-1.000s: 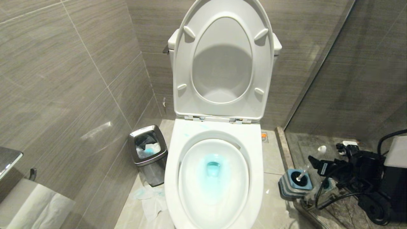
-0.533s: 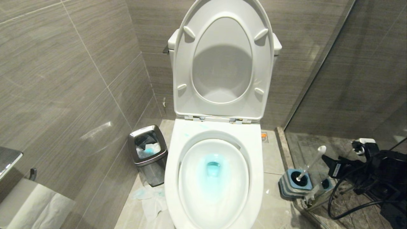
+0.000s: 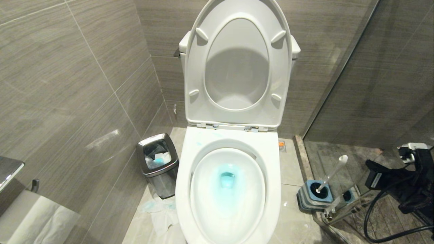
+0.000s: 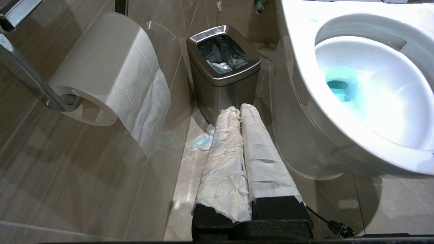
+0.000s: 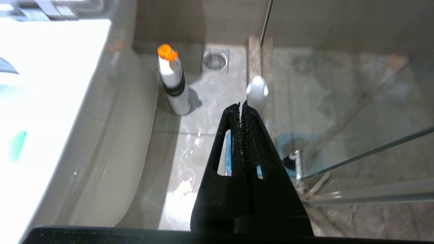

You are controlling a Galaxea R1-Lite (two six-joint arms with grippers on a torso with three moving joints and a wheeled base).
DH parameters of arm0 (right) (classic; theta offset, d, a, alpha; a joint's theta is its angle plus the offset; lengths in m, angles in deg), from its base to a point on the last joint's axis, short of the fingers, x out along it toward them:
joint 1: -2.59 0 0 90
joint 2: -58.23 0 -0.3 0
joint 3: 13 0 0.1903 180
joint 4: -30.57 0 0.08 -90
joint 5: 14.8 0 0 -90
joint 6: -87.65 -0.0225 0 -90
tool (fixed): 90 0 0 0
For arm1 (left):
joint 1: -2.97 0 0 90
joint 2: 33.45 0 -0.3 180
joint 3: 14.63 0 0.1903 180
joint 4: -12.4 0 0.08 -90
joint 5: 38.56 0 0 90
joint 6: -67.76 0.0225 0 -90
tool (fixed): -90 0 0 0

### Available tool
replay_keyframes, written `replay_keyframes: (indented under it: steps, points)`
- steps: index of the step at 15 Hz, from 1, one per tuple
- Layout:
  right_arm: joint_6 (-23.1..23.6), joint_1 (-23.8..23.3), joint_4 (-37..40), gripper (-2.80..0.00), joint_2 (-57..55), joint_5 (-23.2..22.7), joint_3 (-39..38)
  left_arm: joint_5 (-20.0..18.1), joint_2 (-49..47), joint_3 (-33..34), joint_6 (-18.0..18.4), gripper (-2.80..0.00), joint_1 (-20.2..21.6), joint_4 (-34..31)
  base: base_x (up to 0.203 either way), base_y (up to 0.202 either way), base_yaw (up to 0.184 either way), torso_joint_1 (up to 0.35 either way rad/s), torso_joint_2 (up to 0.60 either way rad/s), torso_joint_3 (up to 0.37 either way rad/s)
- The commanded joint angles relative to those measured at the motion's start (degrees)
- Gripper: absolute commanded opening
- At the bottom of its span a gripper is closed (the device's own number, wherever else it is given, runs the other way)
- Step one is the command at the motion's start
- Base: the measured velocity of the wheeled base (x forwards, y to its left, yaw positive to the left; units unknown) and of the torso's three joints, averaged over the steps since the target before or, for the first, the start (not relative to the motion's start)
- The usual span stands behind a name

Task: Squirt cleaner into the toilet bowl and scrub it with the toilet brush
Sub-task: Flush the toilet

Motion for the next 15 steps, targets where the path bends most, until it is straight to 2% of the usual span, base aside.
replay_keyframes:
  steps: [1,5,9,12,15]
  points:
    - [1.2,-0.1,-0.5,-2.80,6.5,0.0,-1.1,0.0,-0.1,0.0,0.0,-2.80,0.0,0.0,0.000,0.000,0.000,0.000,0.00,0.000]
    - [6.6,-0.3,-0.5,-2.80,17.5,0.1,-0.5,0.0,-0.1,0.0,0.0,-2.80,0.0,0.0,0.000,0.000,0.000,0.000,0.00,0.000]
    - [8.3,-0.5,0.8,-2.80,29.3,0.6,0.1,0.0,-0.1,0.0,0.0,-2.80,0.0,0.0,0.000,0.000,0.000,0.000,0.00,0.000]
    - [7.9,-0.7,9.0,-2.80,40.5,0.7,0.9,0.0,-0.1,0.0,0.0,-2.80,0.0,0.0,0.000,0.000,0.000,0.000,0.00,0.000]
    - [6.4,-0.7,22.2,-2.80,52.8,0.5,0.9,0.0,-0.1,0.0,0.0,-2.80,0.0,0.0,0.000,0.000,0.000,0.000,0.00,0.000]
